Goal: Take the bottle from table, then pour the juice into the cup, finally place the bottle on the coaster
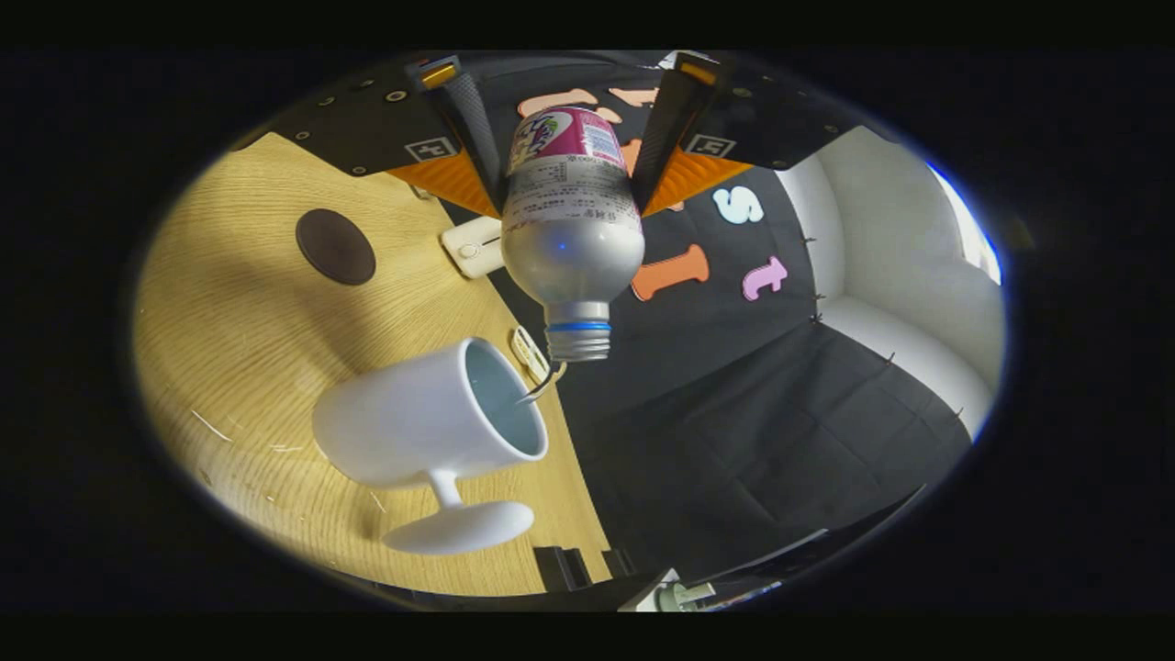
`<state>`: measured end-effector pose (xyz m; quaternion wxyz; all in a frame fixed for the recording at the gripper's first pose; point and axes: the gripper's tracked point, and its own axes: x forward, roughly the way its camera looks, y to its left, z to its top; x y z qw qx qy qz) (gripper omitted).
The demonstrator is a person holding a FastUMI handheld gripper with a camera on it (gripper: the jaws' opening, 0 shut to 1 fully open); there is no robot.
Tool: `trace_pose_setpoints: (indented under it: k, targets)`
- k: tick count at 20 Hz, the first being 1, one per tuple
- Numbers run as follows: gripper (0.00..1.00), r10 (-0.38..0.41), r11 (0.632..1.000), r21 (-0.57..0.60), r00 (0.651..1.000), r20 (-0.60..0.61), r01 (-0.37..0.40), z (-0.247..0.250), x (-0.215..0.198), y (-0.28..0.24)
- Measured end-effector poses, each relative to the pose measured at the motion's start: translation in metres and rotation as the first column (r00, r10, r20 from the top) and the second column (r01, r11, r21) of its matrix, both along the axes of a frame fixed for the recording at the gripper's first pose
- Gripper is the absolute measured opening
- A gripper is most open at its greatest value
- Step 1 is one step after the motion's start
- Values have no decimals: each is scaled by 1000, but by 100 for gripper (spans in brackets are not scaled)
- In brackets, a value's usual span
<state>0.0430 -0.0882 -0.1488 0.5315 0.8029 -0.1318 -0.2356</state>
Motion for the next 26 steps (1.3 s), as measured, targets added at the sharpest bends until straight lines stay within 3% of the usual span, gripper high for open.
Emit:
trace_pose_setpoints:
  k: [26]
  targets:
    - [74, -55, 994, 93, 997, 54, 50, 5, 3, -2]
